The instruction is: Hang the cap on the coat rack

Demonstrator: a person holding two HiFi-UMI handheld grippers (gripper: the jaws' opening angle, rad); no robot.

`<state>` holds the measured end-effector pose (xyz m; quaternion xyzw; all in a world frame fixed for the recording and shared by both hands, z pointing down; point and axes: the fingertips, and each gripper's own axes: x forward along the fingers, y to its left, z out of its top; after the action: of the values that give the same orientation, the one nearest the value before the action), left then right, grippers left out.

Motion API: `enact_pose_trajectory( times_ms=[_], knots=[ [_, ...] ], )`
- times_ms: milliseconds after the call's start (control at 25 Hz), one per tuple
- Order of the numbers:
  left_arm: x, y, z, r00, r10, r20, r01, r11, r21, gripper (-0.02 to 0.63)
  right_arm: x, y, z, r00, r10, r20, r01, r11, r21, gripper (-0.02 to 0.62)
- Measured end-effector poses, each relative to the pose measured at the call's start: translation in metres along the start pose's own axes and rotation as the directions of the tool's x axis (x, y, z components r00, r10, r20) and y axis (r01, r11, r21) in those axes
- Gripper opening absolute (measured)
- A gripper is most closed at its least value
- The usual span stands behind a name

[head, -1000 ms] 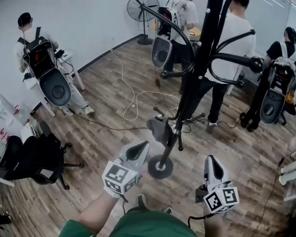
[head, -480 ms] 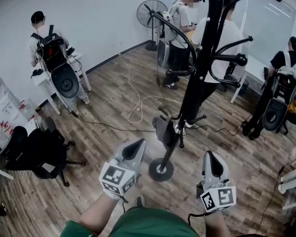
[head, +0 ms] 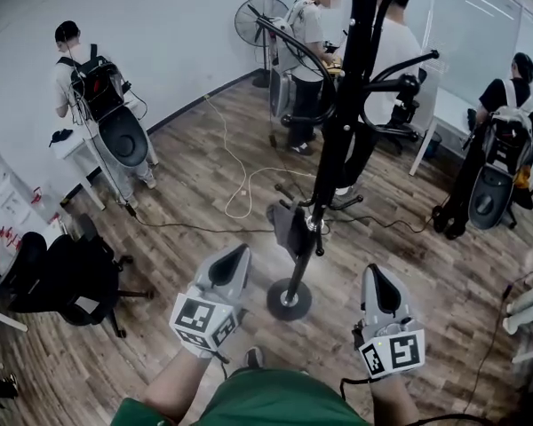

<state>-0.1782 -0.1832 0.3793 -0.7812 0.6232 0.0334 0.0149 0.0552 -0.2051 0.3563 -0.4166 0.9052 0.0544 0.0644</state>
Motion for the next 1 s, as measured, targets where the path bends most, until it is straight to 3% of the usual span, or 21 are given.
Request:
enact_pose_trajectory(
  times_ms=[1000],
  knots=[
    [0.015,0.023,-0.017,0.999,-0.012,-0.043,0.011,1.000,-0.005,0.012,0.018,-0.001,-0.011,1.000,-0.017,-0.017,0.018,1.000,0.013,0.005]
  ],
)
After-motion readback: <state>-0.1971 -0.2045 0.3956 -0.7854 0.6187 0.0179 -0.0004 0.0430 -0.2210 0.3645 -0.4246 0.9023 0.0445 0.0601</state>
